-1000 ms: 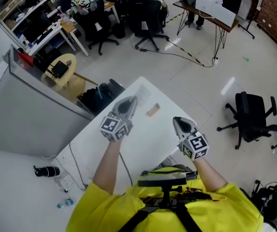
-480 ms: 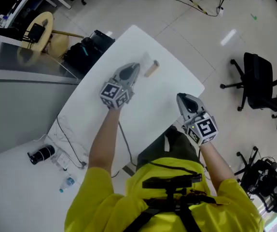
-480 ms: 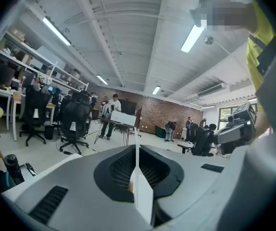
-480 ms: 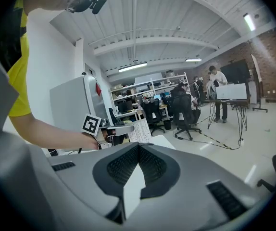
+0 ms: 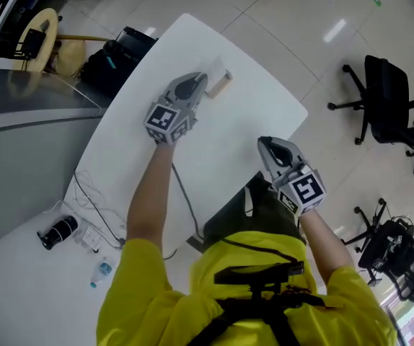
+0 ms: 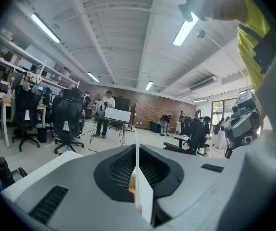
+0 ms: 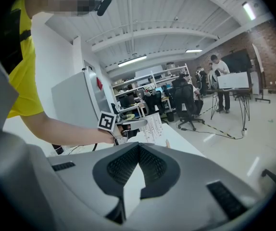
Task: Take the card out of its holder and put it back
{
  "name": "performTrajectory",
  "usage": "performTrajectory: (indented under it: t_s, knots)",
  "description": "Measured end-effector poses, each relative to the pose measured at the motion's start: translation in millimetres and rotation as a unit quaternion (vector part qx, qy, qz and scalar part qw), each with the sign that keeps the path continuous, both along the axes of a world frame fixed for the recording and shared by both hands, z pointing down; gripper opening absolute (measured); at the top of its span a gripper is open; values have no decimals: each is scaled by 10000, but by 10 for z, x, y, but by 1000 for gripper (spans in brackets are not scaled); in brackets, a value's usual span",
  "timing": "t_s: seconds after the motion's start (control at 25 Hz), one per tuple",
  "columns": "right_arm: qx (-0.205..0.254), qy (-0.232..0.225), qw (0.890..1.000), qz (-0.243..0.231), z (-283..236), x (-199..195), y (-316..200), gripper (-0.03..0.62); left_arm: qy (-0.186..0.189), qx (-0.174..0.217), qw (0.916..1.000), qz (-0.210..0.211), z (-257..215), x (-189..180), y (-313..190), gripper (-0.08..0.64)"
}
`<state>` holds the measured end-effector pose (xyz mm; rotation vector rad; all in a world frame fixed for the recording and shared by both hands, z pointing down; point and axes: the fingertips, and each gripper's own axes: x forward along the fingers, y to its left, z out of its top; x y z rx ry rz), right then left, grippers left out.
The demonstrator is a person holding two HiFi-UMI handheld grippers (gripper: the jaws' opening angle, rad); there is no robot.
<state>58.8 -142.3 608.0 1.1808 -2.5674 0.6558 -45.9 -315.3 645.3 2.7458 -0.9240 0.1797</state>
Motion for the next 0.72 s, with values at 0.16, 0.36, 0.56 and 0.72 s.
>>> performTrajectory:
  t_s: [0.16, 0.36, 0.56, 0.72]
  knots:
    - [-64, -2, 10000, 19, 50, -13, 5, 3, 151, -16, 9999, -20, 7, -33, -44, 12]
    - [-99, -23, 9999, -10, 70, -71, -34, 3, 195, -101, 9998, 39, 33, 18, -71, 12]
    - [-128, -54, 9999, -4, 74, -80, -65, 3, 93, -189, 9998, 39, 163, 33, -59, 12]
    - [-166, -55, 9998, 8, 145, -70, -100, 3, 31, -260, 9996, 63, 343, 67, -4, 14]
